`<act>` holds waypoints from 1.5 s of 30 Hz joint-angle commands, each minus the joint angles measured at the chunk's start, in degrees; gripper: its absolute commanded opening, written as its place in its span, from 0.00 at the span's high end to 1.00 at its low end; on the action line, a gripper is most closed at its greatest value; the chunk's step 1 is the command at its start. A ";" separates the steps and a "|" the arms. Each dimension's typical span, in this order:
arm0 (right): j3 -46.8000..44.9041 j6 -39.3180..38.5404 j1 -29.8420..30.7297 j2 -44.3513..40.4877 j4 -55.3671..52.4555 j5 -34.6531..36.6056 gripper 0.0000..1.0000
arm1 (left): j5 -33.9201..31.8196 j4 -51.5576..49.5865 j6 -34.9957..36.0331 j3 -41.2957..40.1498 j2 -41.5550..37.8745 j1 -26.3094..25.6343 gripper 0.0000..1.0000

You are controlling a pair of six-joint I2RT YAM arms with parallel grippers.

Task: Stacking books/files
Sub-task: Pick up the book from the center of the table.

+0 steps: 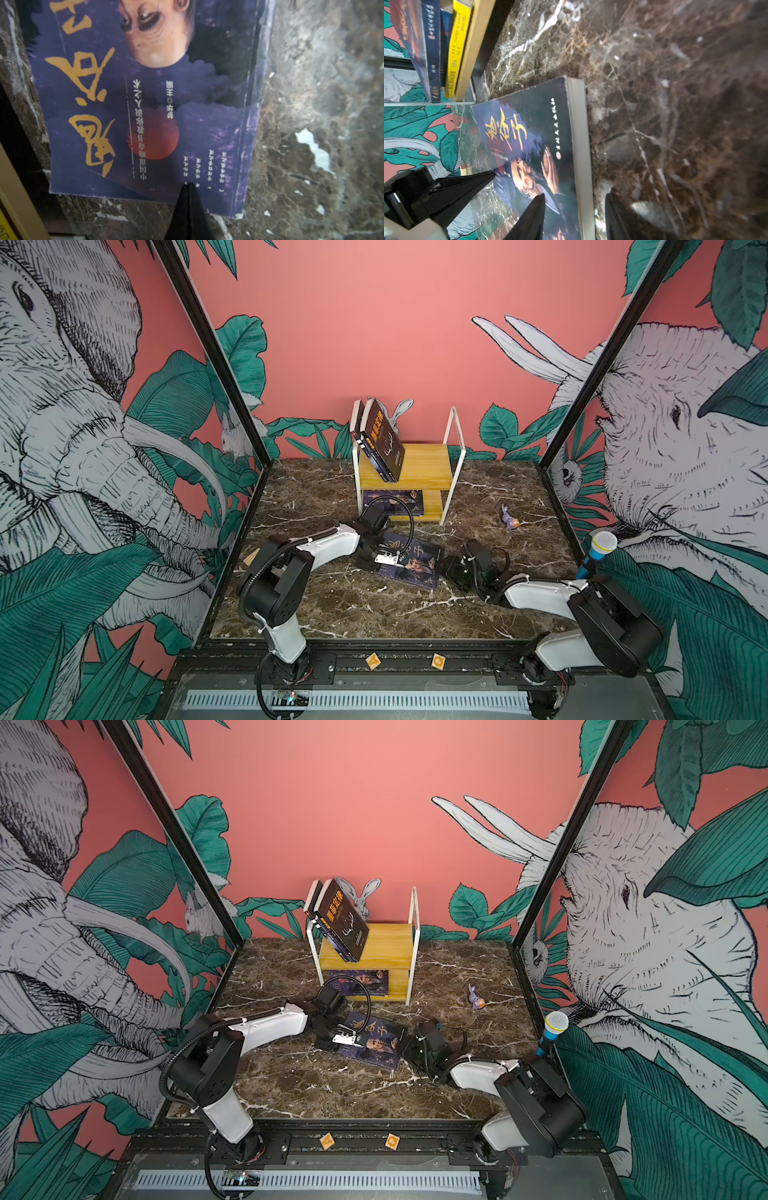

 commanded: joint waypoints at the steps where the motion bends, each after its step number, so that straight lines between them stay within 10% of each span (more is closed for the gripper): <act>1: -0.53 2.94 -0.20 3.72 4.24 -1.35 0.51 | -1.29 0.00 2.45 -3.62 1.65 0.35 0.95; 15: -0.97 23.43 -0.02 24.79 62.14 -17.60 0.60 | -0.09 4.25 1.88 -7.40 0.69 1.69 0.97; 37: 0.41 15.02 0.57 20.82 51.85 -18.42 1.00 | 1.50 3.28 1.45 -8.36 -4.56 1.89 0.97; 45: -1.38 15.57 0.51 13.93 45.13 -16.02 1.00 | 4.75 -4.30 2.67 -9.75 -19.42 -2.57 0.46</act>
